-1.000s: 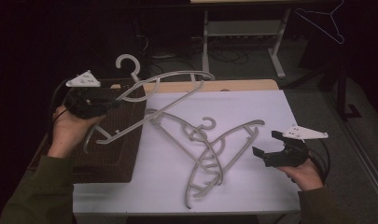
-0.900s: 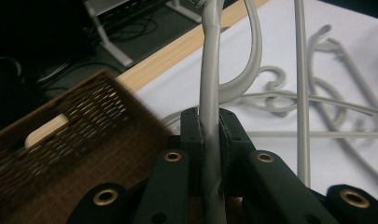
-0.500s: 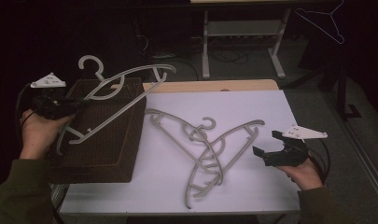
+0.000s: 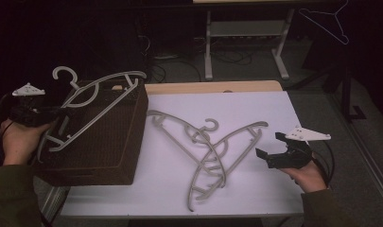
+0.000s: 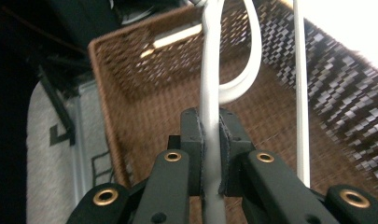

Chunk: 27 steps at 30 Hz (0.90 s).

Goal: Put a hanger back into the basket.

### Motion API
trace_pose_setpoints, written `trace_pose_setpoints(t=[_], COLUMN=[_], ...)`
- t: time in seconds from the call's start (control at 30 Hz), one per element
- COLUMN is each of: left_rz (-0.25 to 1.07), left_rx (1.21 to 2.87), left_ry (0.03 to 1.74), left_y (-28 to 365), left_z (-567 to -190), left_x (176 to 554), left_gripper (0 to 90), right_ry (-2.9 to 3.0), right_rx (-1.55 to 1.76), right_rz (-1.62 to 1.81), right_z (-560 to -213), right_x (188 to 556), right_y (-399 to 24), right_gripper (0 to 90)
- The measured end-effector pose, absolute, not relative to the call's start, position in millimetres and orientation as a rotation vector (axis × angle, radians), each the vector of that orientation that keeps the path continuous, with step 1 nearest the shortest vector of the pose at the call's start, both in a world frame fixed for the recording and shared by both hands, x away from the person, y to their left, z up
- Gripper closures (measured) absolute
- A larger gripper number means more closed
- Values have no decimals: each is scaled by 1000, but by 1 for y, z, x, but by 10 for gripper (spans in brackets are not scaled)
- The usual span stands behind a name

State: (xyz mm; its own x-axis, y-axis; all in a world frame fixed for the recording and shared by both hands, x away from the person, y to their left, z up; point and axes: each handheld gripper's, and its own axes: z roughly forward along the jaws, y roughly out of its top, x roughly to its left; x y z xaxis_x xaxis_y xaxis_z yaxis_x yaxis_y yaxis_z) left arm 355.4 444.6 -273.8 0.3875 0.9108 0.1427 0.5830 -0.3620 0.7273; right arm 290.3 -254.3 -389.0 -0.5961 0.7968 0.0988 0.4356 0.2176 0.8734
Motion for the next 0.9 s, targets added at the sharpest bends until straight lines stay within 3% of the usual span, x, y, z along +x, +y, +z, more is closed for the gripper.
trace_pose_setpoints(t=[0.4,0.9], left_rz=[761,730], left_rx=[2147,2244], left_ry=[1342,1361], left_y=[454,431], left_z=[-290,-324], left_x=[358,376], left_gripper=[829,828], right_ry=[2124,2122], right_rx=[1142,1133], right_rz=[1331,1334], right_z=[-389,-388], right_x=[290,290], right_y=[-254,-254], right_gripper=[10,10])
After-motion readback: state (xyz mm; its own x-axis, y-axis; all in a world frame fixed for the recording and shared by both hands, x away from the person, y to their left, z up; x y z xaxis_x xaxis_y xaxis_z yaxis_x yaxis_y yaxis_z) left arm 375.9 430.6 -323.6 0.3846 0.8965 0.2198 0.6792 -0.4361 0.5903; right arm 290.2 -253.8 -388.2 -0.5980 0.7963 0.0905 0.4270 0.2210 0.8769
